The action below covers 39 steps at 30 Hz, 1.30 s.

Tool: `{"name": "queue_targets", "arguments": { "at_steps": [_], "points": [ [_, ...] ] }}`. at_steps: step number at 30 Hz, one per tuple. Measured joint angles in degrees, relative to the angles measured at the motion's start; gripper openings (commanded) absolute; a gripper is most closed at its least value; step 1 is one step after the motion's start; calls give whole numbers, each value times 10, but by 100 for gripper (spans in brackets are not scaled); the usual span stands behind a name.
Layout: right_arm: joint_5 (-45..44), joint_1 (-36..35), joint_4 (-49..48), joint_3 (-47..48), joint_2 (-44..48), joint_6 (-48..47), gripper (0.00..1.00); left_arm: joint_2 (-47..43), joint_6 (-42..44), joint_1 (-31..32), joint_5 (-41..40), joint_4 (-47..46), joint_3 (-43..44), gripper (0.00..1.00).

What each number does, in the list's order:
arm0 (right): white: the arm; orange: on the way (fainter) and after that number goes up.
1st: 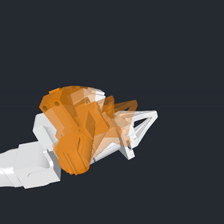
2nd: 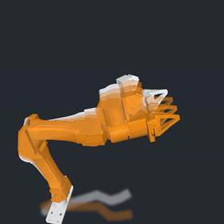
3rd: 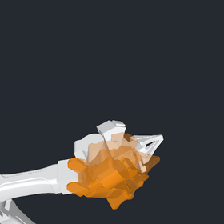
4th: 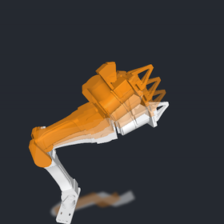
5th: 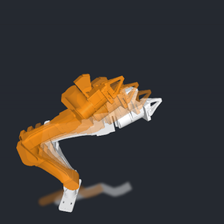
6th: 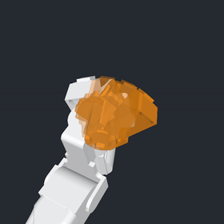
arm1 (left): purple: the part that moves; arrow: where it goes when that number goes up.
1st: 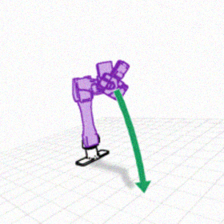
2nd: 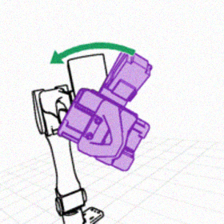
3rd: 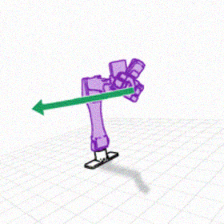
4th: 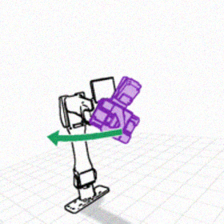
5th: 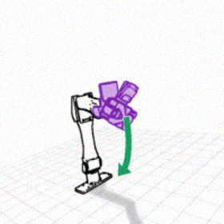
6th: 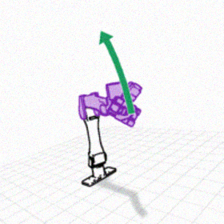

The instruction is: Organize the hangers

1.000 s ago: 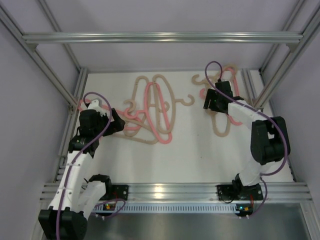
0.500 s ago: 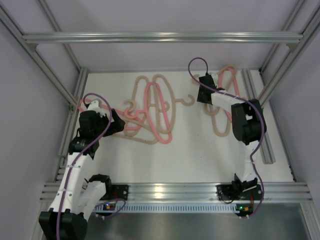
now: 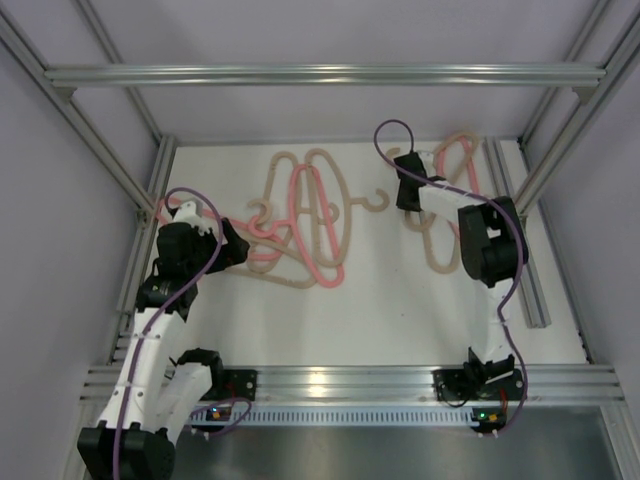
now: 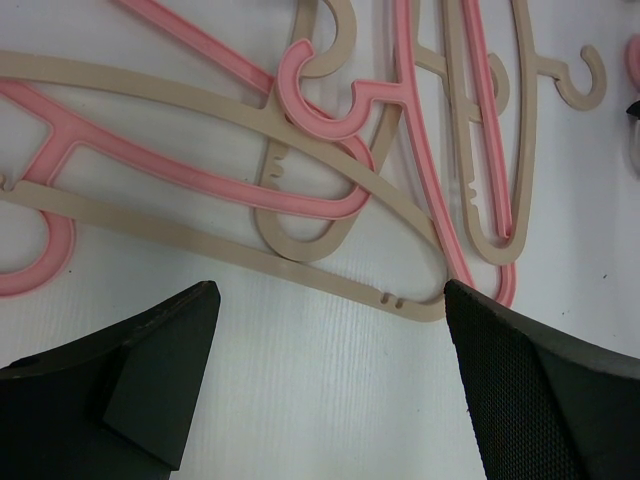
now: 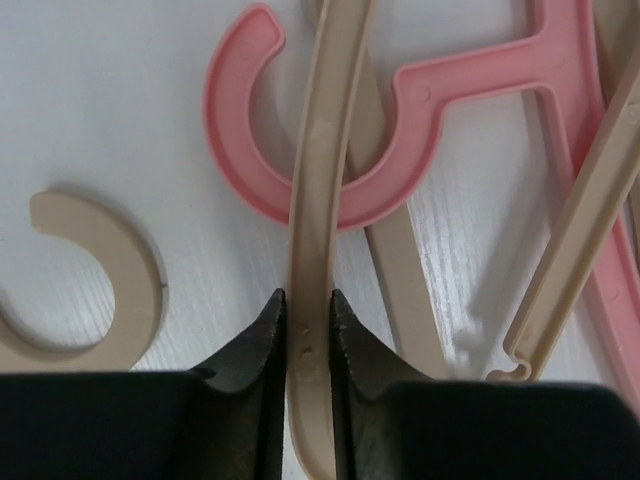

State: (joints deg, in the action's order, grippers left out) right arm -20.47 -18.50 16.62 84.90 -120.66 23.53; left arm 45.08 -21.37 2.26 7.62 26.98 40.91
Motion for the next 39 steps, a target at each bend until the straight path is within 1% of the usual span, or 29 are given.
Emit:
{"name": "queue_targets", "arguments": {
  "at_steps": [2, 5, 9, 15, 18, 28, 36, 39],
  "points": [
    [3, -2, 1, 0, 0, 1, 0, -2, 0, 0, -2, 0, 0, 98],
    [17, -4, 6, -5, 7, 1, 0, -4, 0, 0, -4, 0, -1, 98],
    [43, -12, 19, -51, 57, 1, 0, -4, 0, 0, -9, 0, -2, 98],
    [83, -40, 32, -118, 205, -2, 0, -10, -1, 0, -10, 0, -3, 98],
    [126, -48, 28, -145, 285, -4, 0, -12, -2, 0, -11, 0, -3, 98],
    [275, -49, 37, -259, 508, -4, 0, -10, -8, 0, -12, 0, 0, 98],
    [355, -49, 43, -290, 698, 16, 0, -5, -4, 0, -13, -3, 37, 98],
    [374, -49, 41, -290, 743, 29, 0, -4, 1, 0, -17, -5, 36, 98]
  ]
}}
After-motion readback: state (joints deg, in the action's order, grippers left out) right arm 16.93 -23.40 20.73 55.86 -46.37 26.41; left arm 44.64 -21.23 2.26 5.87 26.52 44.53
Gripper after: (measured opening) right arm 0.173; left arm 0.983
